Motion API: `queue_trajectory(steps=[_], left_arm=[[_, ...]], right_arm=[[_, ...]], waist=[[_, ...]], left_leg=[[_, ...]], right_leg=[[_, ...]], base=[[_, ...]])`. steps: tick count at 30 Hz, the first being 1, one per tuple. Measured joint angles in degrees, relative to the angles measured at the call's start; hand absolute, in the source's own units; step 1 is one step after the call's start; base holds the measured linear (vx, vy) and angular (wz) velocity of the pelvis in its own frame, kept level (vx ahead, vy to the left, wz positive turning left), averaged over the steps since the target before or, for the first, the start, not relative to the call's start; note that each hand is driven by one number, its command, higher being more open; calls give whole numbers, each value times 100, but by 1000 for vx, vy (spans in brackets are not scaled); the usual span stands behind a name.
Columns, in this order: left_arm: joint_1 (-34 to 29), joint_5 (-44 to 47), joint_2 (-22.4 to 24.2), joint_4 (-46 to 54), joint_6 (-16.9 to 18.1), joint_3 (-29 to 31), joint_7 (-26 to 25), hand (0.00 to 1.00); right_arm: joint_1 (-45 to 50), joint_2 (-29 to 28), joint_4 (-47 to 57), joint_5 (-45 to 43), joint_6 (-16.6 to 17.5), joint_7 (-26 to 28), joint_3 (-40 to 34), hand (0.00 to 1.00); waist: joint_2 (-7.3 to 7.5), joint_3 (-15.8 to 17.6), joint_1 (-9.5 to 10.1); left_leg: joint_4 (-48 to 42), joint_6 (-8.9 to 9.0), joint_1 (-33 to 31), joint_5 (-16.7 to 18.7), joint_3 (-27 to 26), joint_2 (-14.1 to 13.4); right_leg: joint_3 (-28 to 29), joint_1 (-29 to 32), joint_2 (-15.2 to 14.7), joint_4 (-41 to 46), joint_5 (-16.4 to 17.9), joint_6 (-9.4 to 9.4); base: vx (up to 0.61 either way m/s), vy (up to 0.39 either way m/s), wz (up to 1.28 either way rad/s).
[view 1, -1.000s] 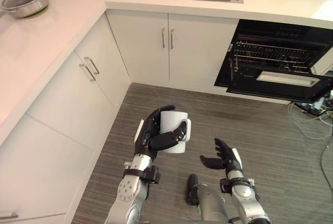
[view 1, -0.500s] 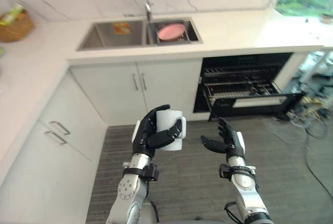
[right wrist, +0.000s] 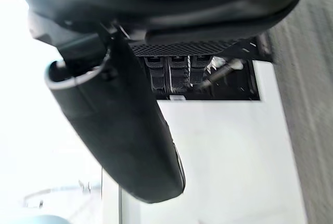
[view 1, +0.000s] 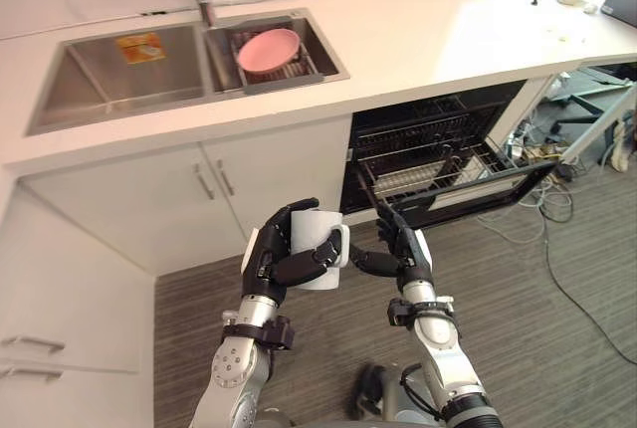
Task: Walk over to the sink, pick up the cup, carry it to the dishwasher, place the cup inside the dishwasher, then close the dishwasher door
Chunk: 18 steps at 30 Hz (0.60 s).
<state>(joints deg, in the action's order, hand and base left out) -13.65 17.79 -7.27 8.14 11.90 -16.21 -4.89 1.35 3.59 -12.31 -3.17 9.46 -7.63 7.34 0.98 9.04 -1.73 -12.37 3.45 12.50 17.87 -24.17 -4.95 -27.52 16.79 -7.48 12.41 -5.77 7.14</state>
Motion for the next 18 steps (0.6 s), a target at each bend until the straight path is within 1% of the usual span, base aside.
queue_trajectory(steps=[1,2,3,4,5,6,7,8,9,10,11,12,13,14,15,16,17,18], left_arm=[[28,-42,199,-193,-36,23,-21,30],[64,-107,264,-238,-35,13,-15,30],[137,-118,290,-273,-36,-10,-7,30],[262,-177,312,-407,-34,-31,7,30],[329,-207,329,-491,-35,-48,14,30],[367,-210,347,-592,-34,-44,19,30],[367,-210,340,-611,-30,-52,17,30],[369,-210,344,-609,-25,-61,17,30],[372,-210,346,-608,-19,-62,18,30],[373,-212,342,-608,-18,-52,15,30],[372,-212,340,-608,-18,-47,10,30],[372,-217,340,-607,-20,-44,-9,30],[371,-226,342,-605,-20,-37,-19,30],[372,-227,342,-601,-20,-27,-20,30],[373,-234,350,-595,-19,-8,-24,30],[376,-316,390,-597,-19,-4,-31,30],[375,-336,358,-605,-23,-2,-31,30],[376,-348,306,-597,-21,-4,-27,30]], right_arm=[[-20,186,17,1,8,7,6,90],[-3,258,146,0,10,7,-15,90],[16,333,264,-7,11,15,-46,90],[103,357,355,-13,11,19,-125,90],[165,358,407,-16,11,17,-168,90],[246,342,507,-22,13,10,-186,90],[341,342,712,-95,39,7,-191,90],[379,341,807,-140,83,1,-194,90],[397,336,947,-198,166,7,-189,90],[385,333,1039,-230,224,21,-177,90],[386,333,1084,-230,234,25,-170,90],[385,337,1108,-240,269,45,-156,90],[389,335,1102,-263,270,64,-145,90],[392,336,1101,-331,270,79,-132,90],[398,342,1103,-481,272,131,-128,90],[425,359,1088,-633,279,193,-132,90],[475,320,1085,-706,270,212,-137,90],[620,241,1175,-813,277,237,-139,90]], waist=[[-327,-89,50],[-393,-111,3],[-435,-105,-62],[-440,-104,-102],[-444,-101,-102],[-436,-97,-82],[-440,-99,-63],[-440,-99,-64],[-439,-99,-62],[-440,-100,-36],[-439,-99,-8],[-439,-99,62],[-441,-100,92],[-444,-102,92],[-478,-122,83],[-547,-150,77],[-496,-163,67],[-413,-210,43]], left_leg=[[-22,74,61,34,-59,-235],[-86,138,84,-29,54,-284],[-476,197,5,-65,199,-429],[-1284,294,-222,-160,320,-659],[-1791,315,-364,-304,344,-799],[-2868,305,-720,-779,376,-1105],[-3711,382,-1136,-607,525,-1266],[-3934,381,-1341,-507,602,-1287],[-3998,302,-1675,-315,625,-1294],[-3737,234,-1924,-126,626,-1282],[-3515,230,-2007,-61,636,-1262],[-2914,214,-2087,-10,725,-1158],[-2197,208,-2096,-19,961,-1002],[-1842,201,-2089,-51,1093,-929],[-1068,194,-2028,-376,1317,-798],[-652,95,-1933,-1012,1341,-786],[-602,98,-1869,-1037,1265,-760],[-409,44,-1769,-1071,1168,-626]], right_leg=[[-44,-2,212,142,49,32],[16,26,253,328,346,-14],[5,39,255,633,642,-31],[-55,-132,285,718,868,-54],[-65,-287,334,666,928,-58],[-14,-644,473,371,952,-65],[47,-929,556,100,952,-74],[73,-1042,579,0,953,-87],[144,-1220,606,-173,943,-112],[258,-1327,624,-300,927,-146],[338,-1382,632,-356,914,-167],[510,-1448,630,-423,884,-212],[677,-1526,623,-499,842,-277],[742,-1550,618,-531,821,-309],[890,-1567,629,-570,795,-417],[1042,-1577,677,-585,790,-551],[1099,-1598,629,-610,771,-601],[1166,-1617,523,-713,722,-690]], base=[[401,-31,-23],[363,-27,-30],[507,-119,1],[488,-145,8],[448,-148,2],[339,-84,-18],[318,-61,-23],[280,-15,-26],[248,14,-31],[239,31,-39],[220,68,-58],[207,108,-70],[223,165,-71],[186,213,-67],[155,261,-67],[123,238,-62],[99,194,-44],[97,170,-26]])
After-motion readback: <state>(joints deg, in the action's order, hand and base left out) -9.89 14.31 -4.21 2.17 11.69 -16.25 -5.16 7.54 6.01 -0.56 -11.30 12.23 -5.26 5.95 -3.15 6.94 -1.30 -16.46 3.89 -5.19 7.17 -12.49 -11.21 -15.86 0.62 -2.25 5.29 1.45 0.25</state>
